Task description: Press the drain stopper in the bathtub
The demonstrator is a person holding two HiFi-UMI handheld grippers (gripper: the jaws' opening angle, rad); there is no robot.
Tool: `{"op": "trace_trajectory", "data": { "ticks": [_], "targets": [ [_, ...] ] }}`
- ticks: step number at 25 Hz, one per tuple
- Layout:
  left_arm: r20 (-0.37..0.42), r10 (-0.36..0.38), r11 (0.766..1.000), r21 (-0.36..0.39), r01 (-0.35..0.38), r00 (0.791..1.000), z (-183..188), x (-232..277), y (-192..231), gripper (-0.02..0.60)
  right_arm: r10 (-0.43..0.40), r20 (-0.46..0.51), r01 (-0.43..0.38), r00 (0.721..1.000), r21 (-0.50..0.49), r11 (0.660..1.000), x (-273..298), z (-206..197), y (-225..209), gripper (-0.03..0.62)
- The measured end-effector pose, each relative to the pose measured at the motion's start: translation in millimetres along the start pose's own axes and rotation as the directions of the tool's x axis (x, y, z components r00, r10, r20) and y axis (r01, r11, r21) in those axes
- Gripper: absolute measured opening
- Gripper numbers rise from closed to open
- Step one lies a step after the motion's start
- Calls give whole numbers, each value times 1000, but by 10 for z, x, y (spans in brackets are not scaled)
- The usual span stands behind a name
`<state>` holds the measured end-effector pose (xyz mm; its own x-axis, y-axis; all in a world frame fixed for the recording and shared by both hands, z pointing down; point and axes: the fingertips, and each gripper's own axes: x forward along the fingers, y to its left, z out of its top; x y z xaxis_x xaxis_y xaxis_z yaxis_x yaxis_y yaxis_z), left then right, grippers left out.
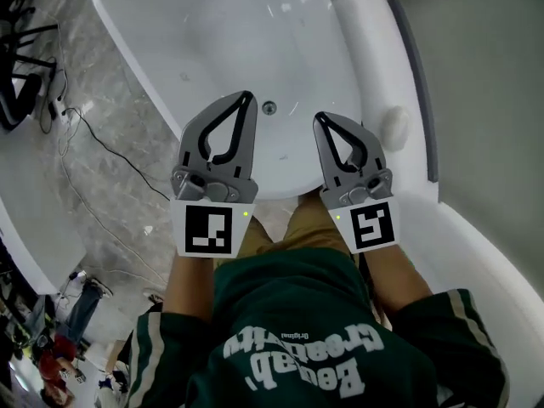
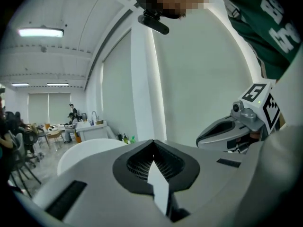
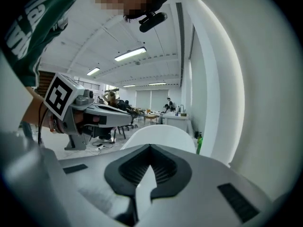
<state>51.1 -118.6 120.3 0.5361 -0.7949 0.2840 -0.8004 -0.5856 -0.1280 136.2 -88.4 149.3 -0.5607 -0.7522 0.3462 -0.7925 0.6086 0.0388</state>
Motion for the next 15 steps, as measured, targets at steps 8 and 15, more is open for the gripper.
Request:
{"op": "trace_trajectory", "data": {
  "ticks": [8, 15],
  "targets": [
    [-102, 35, 999, 14, -34, 994, -1007, 191, 36, 9, 112, -20, -111, 993, 37, 993, 568, -681, 157, 9],
    [-147, 21, 999, -41, -28, 989, -2112, 313, -122, 9, 182, -176, -163, 968, 114, 980, 935, -1836, 452, 9]
  ]
}}
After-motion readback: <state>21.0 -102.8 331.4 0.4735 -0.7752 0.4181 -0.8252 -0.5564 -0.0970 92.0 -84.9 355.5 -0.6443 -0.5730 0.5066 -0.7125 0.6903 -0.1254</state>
